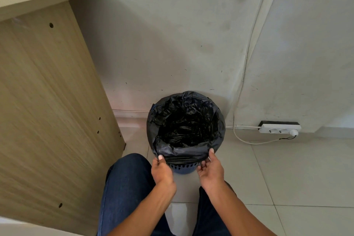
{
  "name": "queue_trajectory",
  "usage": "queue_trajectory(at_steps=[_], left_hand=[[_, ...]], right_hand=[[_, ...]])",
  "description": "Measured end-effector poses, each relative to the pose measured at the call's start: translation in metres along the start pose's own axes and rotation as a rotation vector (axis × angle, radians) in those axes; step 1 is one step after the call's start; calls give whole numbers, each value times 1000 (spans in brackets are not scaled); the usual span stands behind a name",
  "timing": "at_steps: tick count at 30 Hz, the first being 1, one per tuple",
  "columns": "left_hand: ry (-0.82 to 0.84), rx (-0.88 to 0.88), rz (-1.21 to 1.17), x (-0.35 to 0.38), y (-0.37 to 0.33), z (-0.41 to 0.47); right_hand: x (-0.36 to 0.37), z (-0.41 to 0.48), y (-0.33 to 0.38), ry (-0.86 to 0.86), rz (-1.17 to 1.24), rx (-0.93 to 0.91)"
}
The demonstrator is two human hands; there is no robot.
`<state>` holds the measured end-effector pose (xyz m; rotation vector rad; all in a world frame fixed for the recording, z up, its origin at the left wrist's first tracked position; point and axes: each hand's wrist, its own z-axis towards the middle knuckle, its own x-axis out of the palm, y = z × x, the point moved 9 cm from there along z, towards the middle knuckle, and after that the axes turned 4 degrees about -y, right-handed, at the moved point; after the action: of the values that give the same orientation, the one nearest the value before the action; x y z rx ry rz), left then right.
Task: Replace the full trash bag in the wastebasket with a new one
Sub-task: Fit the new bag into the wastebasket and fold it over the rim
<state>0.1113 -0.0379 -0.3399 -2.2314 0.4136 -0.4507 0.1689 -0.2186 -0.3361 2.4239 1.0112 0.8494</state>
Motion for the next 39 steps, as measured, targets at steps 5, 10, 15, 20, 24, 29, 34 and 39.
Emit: queue_trajectory(at_steps=[5, 10, 15, 20, 24, 29, 34, 39], left_hand=[[58, -261, -332, 12, 9, 4], [79, -334, -428, 19, 4, 9], [123, -252, -242, 21, -5, 18], [69, -222, -97, 10, -14, 29], [147, -180, -185, 17, -30, 26], [204, -76, -65, 23, -46, 29], [181, -90, -17, 11, -32, 21], [189, -72, -86, 8, -33, 11]], right_hand=[[-5, 7, -5, -55, 56, 122], [12, 11, -4, -7, 214, 235], [14, 21, 1, -44, 107, 217], [-2, 19, 22, -165, -50, 46], [8, 8, 37, -92, -183, -117], [17, 8, 50, -52, -278, -265], [26, 20, 72, 127, -368, -229], [45, 34, 96, 241, -470, -183]])
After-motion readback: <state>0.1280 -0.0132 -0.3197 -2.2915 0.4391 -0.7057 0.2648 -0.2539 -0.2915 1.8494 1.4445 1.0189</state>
